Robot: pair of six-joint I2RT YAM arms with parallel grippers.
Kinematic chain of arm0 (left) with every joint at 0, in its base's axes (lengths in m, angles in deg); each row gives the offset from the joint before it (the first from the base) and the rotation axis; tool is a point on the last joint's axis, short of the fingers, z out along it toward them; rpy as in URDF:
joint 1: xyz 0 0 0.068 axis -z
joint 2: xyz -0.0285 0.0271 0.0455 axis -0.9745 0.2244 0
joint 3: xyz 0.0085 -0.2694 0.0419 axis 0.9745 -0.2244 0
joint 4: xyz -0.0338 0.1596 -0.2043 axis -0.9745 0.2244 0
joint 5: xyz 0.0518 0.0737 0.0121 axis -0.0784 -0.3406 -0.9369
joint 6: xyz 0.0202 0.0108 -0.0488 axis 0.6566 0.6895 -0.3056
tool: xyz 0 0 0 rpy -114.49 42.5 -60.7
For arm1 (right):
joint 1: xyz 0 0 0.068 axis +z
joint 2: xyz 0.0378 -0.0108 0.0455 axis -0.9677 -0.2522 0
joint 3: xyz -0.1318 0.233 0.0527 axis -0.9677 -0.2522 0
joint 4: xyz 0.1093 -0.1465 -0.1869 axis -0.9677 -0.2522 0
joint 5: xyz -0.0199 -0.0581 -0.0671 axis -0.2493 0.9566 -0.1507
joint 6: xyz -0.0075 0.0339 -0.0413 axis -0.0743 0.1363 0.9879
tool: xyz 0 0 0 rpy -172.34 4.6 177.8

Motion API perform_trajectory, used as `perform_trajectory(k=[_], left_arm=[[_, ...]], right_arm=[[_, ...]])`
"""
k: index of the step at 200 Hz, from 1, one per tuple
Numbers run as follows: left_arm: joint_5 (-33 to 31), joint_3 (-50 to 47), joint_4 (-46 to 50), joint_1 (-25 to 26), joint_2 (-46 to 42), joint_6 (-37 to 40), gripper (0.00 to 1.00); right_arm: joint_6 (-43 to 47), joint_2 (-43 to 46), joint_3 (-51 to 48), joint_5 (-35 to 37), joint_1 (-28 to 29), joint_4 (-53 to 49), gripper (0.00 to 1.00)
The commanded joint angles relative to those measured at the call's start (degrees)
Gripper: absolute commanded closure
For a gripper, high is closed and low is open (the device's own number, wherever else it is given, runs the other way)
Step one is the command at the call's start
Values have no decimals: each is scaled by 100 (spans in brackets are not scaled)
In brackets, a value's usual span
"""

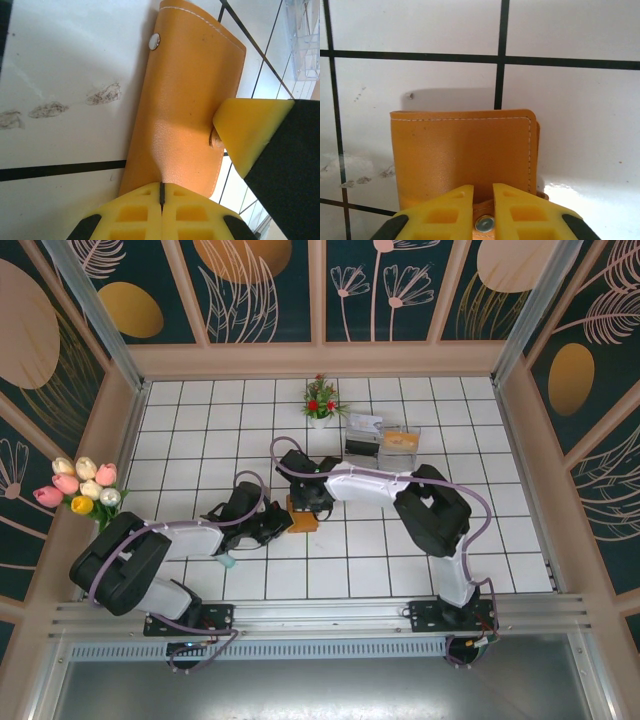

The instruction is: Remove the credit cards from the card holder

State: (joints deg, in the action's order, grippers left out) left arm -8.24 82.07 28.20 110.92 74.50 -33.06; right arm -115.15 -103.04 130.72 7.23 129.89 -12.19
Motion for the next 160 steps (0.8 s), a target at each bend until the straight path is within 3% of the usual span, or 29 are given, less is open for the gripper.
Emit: perform_trajectory(k=[1, 96, 130, 160], left_arm=[[-466, -111, 899, 2, 197, -154, 100], [-559, 87, 1141, -2, 61, -56, 100], [-410, 408, 1226, 1, 17, 135, 97], [-400, 563, 1307, -3, 30, 218, 96]], right_arm=[[-47, 145, -311, 131, -40, -230, 87], [-326, 1437, -1444, -43, -386, 772, 88], [-259, 1682, -1988, -390, -730, 1003, 69], [-138, 1598, -2004, -659, -835, 988, 60]])
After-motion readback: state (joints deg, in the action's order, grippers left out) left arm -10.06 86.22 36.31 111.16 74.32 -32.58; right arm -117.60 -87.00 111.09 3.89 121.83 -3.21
